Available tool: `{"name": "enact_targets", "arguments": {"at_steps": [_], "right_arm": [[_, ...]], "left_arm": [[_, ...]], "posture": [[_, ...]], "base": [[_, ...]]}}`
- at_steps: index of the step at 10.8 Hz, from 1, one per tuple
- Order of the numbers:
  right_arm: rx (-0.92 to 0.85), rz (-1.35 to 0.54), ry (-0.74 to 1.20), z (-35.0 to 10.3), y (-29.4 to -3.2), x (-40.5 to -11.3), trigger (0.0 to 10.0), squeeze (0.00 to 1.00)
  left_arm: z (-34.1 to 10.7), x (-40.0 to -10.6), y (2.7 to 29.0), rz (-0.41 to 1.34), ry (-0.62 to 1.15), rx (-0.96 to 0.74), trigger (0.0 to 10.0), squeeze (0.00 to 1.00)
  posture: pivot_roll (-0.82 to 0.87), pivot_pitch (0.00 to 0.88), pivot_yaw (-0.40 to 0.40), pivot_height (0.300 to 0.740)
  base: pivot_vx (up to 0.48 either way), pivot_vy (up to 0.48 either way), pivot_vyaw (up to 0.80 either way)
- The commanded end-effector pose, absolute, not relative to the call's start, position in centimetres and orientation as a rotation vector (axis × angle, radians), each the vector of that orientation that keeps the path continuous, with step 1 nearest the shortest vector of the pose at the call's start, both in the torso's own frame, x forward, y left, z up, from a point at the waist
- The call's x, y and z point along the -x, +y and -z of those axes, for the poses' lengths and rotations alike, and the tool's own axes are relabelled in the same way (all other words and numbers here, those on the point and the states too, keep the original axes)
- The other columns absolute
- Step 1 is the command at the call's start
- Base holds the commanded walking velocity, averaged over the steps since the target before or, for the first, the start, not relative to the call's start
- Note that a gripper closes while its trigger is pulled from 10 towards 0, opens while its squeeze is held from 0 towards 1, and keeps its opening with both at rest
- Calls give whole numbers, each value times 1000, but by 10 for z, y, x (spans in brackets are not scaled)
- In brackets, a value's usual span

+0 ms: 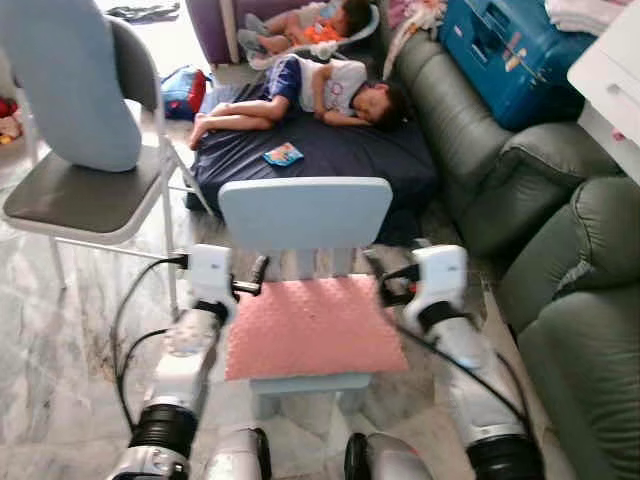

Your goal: Move the pillow to the sofa

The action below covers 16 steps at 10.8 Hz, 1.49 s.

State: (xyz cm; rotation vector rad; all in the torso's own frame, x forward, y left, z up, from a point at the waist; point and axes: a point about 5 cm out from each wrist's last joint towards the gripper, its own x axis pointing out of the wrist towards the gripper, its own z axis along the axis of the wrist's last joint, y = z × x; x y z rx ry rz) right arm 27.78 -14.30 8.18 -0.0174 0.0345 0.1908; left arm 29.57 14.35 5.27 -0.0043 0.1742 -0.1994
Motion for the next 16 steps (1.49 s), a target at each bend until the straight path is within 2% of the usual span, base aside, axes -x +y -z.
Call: {"name": "enact_targets", "arguments": {"at_steps": [1,4,10,16], "right_arm": [[7,-137,72,-73,-154,-273,10000,0],[-10,-33,119,-62,-173,-254,10000,0],[-46,-69,119,-62,-162,-252,10000,0],[-48,-85,114,-62,-156,-252,10000,0]], "left_arm": [[-50,-293,147,193,189,-20,10000,0],[-45,-277,163,170,200,-50,10000,0],[-47,-271,167,154,205,-67,10000,0],[-49,-272,167,154,204,-70,10000,0]], "posture": [[-72,111,-21,740],[-67,132,-19,740],[-58,158,-12,735],[-60,168,-10,632]], "base": [[0,0,0],[0,0,0],[0,0,0],[0,0,0]]}}
